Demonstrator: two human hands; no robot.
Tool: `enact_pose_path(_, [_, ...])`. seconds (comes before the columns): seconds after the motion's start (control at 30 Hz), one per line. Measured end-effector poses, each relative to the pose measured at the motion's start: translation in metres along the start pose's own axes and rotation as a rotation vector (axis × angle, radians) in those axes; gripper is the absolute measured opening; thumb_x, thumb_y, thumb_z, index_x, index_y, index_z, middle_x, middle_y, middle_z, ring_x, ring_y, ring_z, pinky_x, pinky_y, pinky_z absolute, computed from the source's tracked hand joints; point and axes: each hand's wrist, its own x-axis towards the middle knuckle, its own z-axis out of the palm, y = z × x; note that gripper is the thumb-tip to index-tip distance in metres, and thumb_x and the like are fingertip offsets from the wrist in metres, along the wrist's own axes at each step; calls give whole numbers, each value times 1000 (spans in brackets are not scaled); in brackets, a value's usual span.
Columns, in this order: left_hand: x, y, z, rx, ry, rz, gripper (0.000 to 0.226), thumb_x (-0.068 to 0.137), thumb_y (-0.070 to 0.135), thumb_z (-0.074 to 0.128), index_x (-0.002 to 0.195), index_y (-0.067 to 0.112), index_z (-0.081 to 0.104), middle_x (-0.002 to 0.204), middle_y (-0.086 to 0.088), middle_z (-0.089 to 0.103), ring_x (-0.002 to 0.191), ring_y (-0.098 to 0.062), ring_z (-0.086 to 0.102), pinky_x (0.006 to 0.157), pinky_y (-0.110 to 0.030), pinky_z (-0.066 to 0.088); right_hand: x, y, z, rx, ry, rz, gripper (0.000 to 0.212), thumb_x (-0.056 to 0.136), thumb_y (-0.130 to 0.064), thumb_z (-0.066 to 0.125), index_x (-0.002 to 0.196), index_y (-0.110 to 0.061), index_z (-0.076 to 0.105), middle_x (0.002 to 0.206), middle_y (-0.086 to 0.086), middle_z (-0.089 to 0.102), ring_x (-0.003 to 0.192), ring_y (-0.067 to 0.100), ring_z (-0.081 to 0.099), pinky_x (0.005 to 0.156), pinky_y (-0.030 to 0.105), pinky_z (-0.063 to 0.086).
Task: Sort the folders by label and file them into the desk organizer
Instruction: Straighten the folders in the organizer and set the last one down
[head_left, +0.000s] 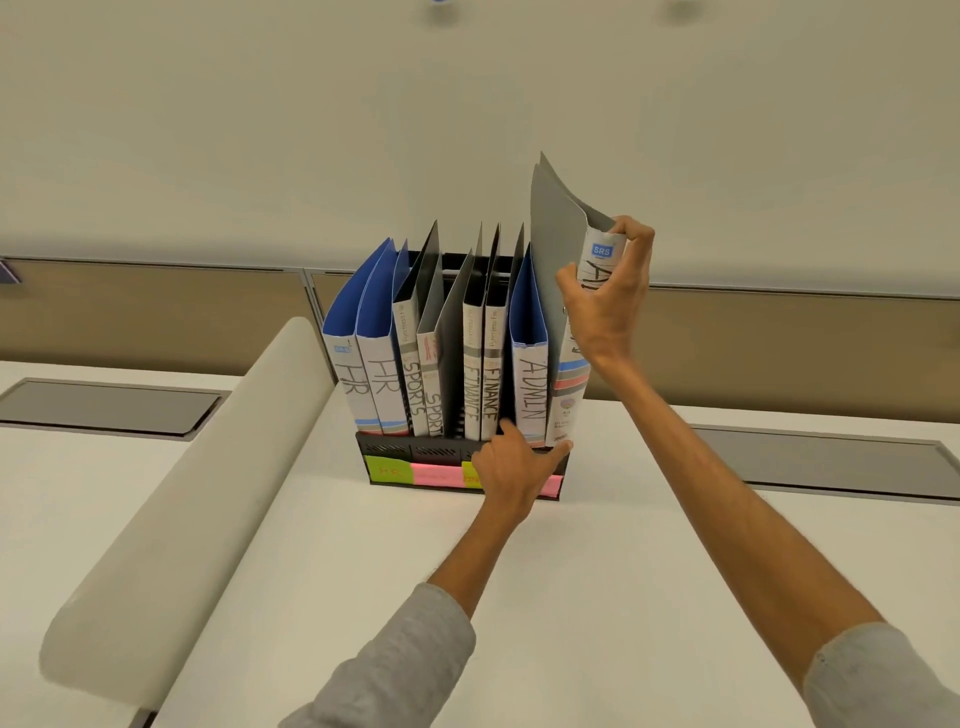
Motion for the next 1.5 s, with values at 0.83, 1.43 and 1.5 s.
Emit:
enact_pose_path(0.83, [-1, 12, 21, -115, 76, -174, 103, 71, 76, 60, 140, 3, 36, 111, -14, 63, 90, -35, 68, 69, -40, 53, -10, 25, -7, -23, 288, 93, 45, 68, -2, 62, 107, -7, 39, 103, 1, 39, 82, 3, 49, 59, 22, 49])
enact_pose_path(1.43, [16, -23, 19, 64, 47, 104, 100, 66, 92, 39, 134, 19, 44, 107, -8, 69, 90, -29, 69, 69, -34, 54, -2, 44, -17, -67, 330, 58, 41, 74, -6, 67, 105, 5, 42, 102, 3, 40, 85, 1, 46, 69, 10, 43])
enact_pose_path(1.5, [15, -22, 22, 68, 41, 112, 97, 72, 88, 40, 137, 17, 42, 109, -9, 69, 91, -30, 68, 70, -36, 54, -3, 46, -20, -80, 349, 72, 40, 74, -5, 67, 105, 6, 43, 101, 3, 39, 85, -3, 45, 69, 6, 41])
